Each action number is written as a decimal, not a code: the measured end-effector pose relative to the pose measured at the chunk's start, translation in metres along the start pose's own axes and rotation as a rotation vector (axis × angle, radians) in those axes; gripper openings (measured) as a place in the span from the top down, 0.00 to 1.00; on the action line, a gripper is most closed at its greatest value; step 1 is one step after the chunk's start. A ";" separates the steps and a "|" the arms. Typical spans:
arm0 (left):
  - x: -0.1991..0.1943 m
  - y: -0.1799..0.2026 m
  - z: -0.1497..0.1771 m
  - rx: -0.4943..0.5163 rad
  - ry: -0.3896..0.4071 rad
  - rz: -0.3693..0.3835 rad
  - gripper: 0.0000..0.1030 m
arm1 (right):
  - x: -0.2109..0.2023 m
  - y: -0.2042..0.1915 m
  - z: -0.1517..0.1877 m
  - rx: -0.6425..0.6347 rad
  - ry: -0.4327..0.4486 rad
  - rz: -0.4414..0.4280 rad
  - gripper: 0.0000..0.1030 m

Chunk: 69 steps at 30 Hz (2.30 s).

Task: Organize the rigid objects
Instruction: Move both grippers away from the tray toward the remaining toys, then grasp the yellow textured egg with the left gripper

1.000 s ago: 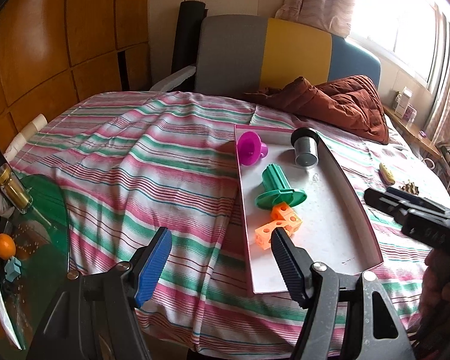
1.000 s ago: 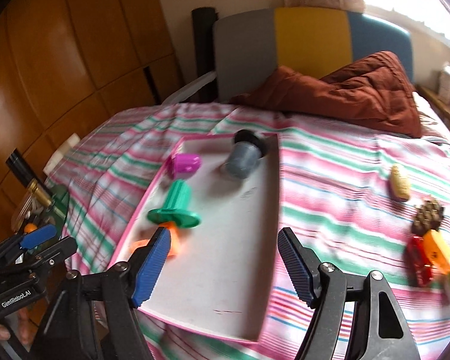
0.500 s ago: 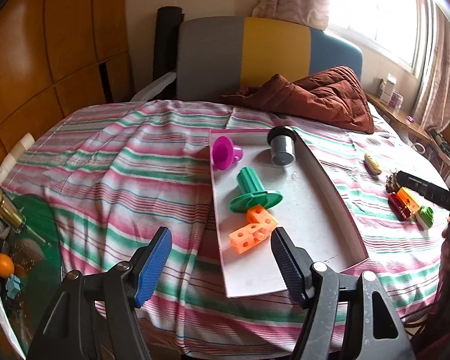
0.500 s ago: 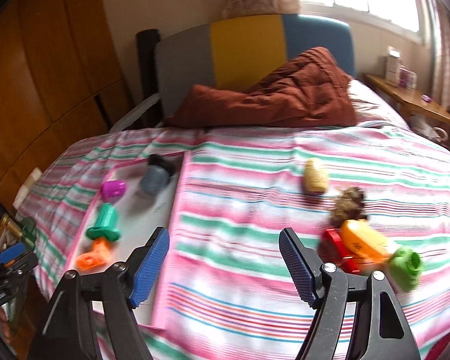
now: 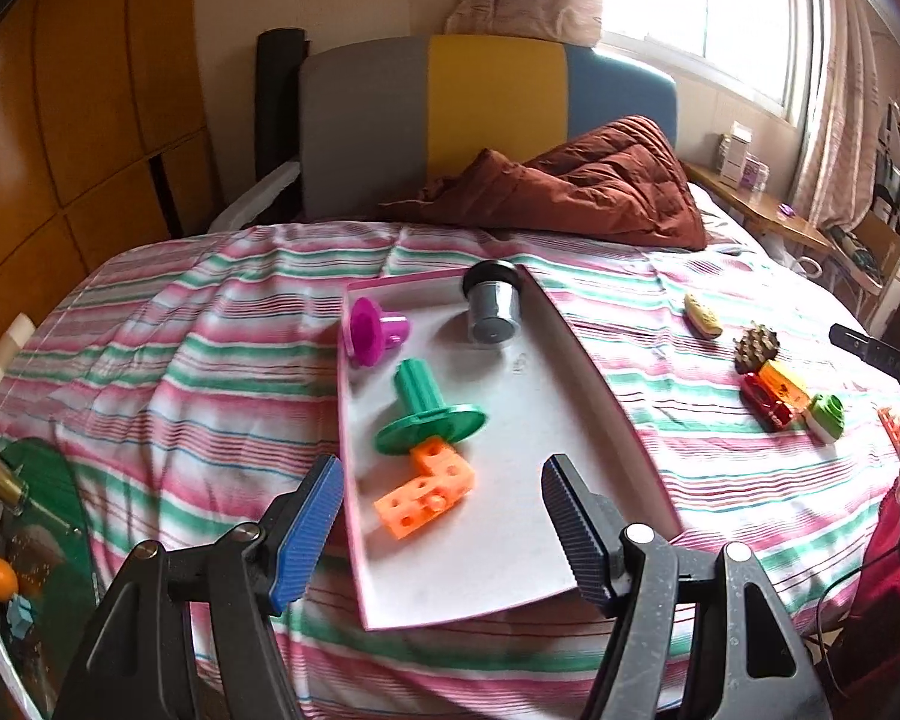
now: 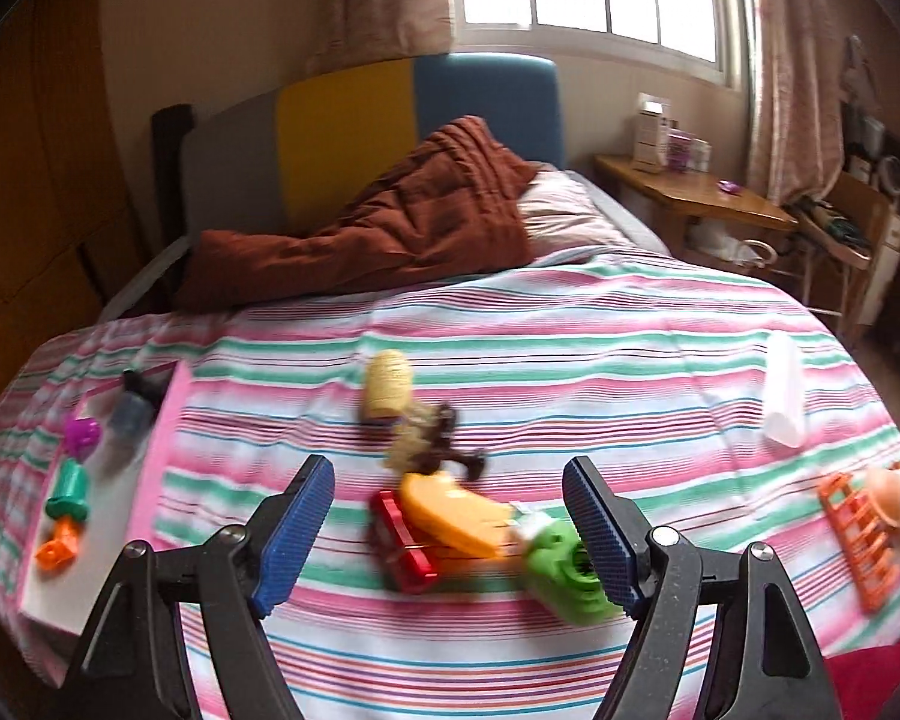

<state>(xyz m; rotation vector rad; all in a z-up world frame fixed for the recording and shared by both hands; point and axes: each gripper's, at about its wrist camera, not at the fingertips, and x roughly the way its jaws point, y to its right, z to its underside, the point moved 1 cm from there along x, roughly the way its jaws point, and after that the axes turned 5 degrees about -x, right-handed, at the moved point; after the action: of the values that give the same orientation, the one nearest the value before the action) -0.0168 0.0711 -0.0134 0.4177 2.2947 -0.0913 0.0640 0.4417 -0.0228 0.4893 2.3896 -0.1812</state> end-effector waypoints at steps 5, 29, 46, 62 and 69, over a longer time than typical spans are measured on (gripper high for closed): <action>0.004 0.024 -0.004 0.049 -0.006 0.035 0.32 | 0.005 0.039 0.005 0.051 0.006 0.049 0.23; 0.048 0.133 -0.024 0.230 -0.071 0.109 0.32 | -0.001 0.082 0.003 0.280 0.034 -0.023 0.20; 0.097 0.176 -0.046 0.206 -0.174 0.193 0.32 | 0.006 0.088 0.007 0.314 -0.013 0.001 0.20; 0.189 0.242 -0.104 0.078 -0.306 0.321 0.37 | 0.011 0.090 0.010 0.352 -0.052 -0.010 0.20; 0.240 0.273 -0.123 0.070 -0.380 0.298 0.43 | 0.009 0.088 0.008 0.354 -0.050 -0.037 0.20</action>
<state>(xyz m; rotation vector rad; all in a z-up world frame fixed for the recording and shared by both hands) -0.1671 0.4173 -0.0846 0.7099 1.8401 -0.0926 0.0971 0.5233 -0.0353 0.5936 2.3257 -0.6329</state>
